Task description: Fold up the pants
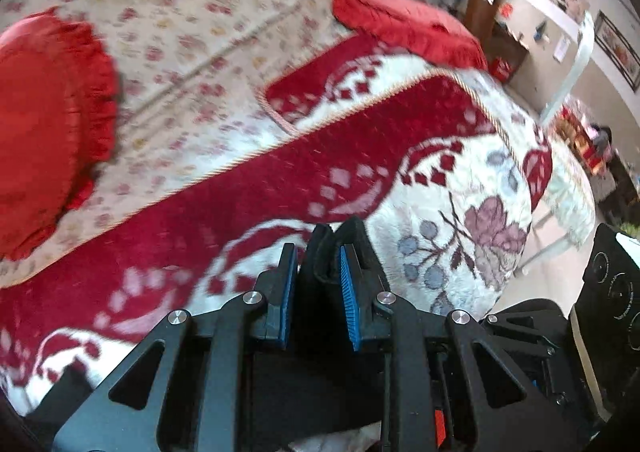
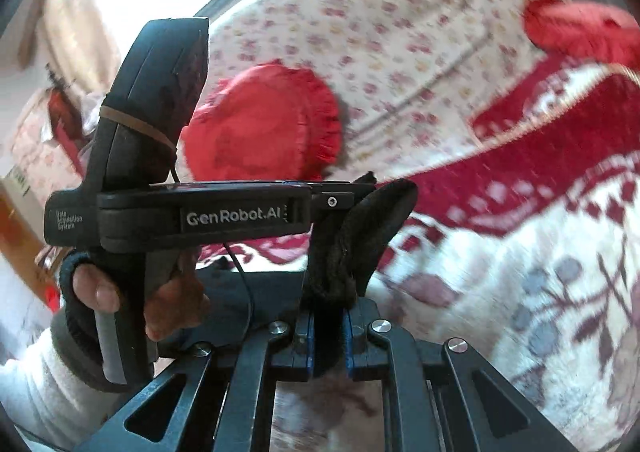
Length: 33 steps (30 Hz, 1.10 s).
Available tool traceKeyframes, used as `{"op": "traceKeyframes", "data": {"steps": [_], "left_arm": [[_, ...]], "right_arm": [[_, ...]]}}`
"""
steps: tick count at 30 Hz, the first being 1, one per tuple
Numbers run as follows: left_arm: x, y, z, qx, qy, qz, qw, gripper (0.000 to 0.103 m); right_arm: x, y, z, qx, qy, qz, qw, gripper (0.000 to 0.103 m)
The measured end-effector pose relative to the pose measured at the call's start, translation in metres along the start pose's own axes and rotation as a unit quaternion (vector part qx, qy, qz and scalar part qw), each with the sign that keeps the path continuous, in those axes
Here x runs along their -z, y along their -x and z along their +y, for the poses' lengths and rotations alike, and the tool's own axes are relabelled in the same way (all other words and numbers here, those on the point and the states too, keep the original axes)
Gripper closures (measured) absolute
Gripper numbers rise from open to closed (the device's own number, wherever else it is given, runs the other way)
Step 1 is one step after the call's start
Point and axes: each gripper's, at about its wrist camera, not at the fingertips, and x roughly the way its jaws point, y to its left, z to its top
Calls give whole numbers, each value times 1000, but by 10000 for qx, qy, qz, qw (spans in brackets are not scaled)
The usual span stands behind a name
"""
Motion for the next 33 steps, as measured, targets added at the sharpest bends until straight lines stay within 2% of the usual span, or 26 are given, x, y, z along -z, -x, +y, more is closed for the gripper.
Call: {"op": "traceKeyframes", "data": {"steps": [5,9,10,12,14,20,22,24,26,28,30,33], "left_arm": [[20,42,45,-126,581,-165,9981,82],[44,69,82,-128,1140,-260,9931,80],[55,77,96,-61,1383,-304,9899,76],[71,84,112,68,1786,-380,9832,46],[93,86,130,327,2330,-453,9709,37],[115,78,145,634,2829,-396,9562,37],[113,72,142,710,2847,-337,9554,37],[111,70,139,676,2772,-291,9580,37],[112,69,138,461,2751,-262,9600,38],[115,69,143,303,2788,-198,9597,50],[121,67,150,106,2832,-99,9589,54],[133,64,159,-677,2800,23,9576,54]], "right_arm": [[-3,-11,46,-299,488,73,9983,93],[1,-35,79,-486,842,254,9949,93],[3,-41,86,-526,899,308,9941,93],[8,-52,95,-607,966,411,9926,93],[11,-61,102,-656,1024,492,9914,93],[20,-79,113,-680,1141,744,9883,93],[22,-82,117,-686,1222,794,9869,93],[23,-85,123,-693,1322,814,9854,93],[25,-83,130,-713,1430,833,9836,93],[27,-83,135,-761,1500,864,9820,93],[31,-85,139,-843,1526,932,9803,93],[40,-104,146,-988,1553,1159,9760,93]]}}
